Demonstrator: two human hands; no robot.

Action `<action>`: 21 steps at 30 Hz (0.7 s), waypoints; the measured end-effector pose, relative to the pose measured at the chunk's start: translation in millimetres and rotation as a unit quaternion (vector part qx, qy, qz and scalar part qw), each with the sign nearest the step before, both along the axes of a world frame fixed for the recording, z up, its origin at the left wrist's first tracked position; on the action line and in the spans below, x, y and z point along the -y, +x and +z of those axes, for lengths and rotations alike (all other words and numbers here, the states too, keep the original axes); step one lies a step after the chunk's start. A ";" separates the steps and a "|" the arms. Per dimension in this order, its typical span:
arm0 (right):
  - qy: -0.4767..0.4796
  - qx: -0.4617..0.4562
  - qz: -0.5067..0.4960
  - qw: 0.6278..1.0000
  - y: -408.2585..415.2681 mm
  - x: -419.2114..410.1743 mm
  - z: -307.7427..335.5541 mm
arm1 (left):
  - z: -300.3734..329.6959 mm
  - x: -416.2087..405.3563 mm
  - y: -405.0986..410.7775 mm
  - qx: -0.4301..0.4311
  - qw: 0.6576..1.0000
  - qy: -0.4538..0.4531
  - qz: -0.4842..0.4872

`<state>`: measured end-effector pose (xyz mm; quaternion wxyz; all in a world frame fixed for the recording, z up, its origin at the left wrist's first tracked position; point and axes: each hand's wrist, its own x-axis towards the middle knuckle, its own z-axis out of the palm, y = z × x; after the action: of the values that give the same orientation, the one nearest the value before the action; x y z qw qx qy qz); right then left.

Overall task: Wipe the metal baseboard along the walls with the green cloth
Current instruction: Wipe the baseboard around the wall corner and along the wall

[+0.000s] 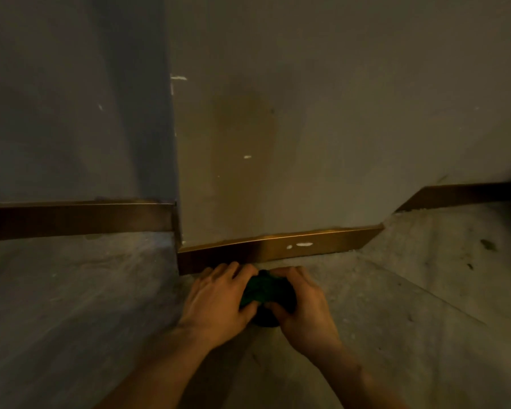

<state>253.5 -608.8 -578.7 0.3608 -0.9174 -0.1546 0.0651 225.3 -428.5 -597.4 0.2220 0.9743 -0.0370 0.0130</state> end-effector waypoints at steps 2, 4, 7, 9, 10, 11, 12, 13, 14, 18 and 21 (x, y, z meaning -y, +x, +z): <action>0.049 -0.037 -0.035 0.997 2.4 5.7 0.0 | -1.4 4.8 2.8 -0.002 1.000 -0.014 0.003; 0.107 -0.081 -0.071 0.988 3.7 8.7 -0.7 | -3.0 10.9 3.5 -0.001 0.999 -0.032 0.020; 0.217 -0.140 -0.151 0.954 2.3 9.3 -3.2 | -5.2 19.4 4.9 -0.004 0.997 -0.062 0.044; 0.272 -0.161 -0.221 0.923 -1.1 7.9 -4.3 | -3.2 27.6 7.5 -0.006 0.995 -0.085 0.058; 0.294 -0.168 -0.253 0.906 -3.1 6.3 -5.0 | -1.7 32.0 8.7 -0.008 0.993 -0.095 0.064; 0.310 -0.171 -0.280 0.893 -4.3 5.6 -5.3 | 0.3 37.5 10.1 -0.009 0.992 -0.104 0.067; 0.321 -0.175 -0.296 0.883 -4.7 4.3 -5.0 | 2.1 42.3 11.5 -0.009 0.991 -0.112 0.069; 0.330 -0.185 -0.304 0.874 -5.0 2.3 -3.7 | 3.1 45.8 12.2 -0.010 0.991 -0.118 0.069; 0.339 -0.201 -0.301 0.868 -4.7 0.2 -1.2 | 3.7 48.1 13.1 -0.008 0.991 -0.119 0.067; 0.356 -0.259 -0.220 0.870 -3.9 -3.9 2.8 | 2.3 47.3 14.8 0.012 0.991 -0.119 0.062; 0.329 -0.236 -0.202 0.892 -0.9 -1.8 -2.2 | 1.0 45.2 14.7 0.007 0.989 -0.140 0.040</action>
<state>252.6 -607.0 -580.9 0.6735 -0.7151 0.1110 0.1507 240.0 -473.7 -596.4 0.3552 0.9342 0.0022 0.0338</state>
